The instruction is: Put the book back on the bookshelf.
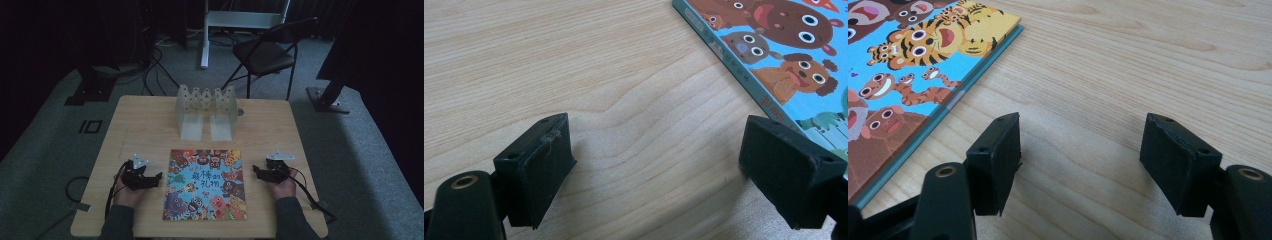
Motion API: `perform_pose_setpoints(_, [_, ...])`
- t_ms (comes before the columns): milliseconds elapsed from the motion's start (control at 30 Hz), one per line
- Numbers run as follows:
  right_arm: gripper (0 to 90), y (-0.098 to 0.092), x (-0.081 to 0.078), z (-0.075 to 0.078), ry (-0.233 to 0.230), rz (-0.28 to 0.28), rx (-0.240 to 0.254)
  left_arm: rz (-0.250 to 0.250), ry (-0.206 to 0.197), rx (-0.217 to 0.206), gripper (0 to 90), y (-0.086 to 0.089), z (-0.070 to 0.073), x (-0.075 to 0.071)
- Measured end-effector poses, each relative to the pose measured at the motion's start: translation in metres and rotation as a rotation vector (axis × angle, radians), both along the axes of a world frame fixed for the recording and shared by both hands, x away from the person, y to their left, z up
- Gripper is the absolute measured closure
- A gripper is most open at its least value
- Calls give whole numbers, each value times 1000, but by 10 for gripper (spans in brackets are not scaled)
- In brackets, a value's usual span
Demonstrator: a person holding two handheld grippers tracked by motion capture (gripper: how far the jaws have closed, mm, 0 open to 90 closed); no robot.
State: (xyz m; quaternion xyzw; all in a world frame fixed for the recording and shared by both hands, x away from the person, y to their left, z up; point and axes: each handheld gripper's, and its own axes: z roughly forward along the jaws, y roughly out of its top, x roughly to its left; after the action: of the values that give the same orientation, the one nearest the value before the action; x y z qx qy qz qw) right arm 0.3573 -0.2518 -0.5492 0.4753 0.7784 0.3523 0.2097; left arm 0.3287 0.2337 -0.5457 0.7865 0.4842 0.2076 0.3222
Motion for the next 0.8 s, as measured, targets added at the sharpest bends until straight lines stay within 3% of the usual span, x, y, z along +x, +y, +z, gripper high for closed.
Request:
perform_pose_setpoints(367, [315,0,0,0,0,2,-1,0,0,0,139,0,0,0])
perform_pose_setpoints(500, [205,3,1,-1,12,26,-9,-1,0,0,140,0,0,0])
perform_pose_setpoints(567, [202,3,1,-1,14,30,-10,-1,0,0,140,0,0,0])
perform_pose_setpoints(700, [218,3,2,0,23,24,-11,-6,0,1,140,0,0,0])
perform_pose_setpoints(800, [308,3,3,4,33,20,-11,-9,6,4,140,0,1,1])
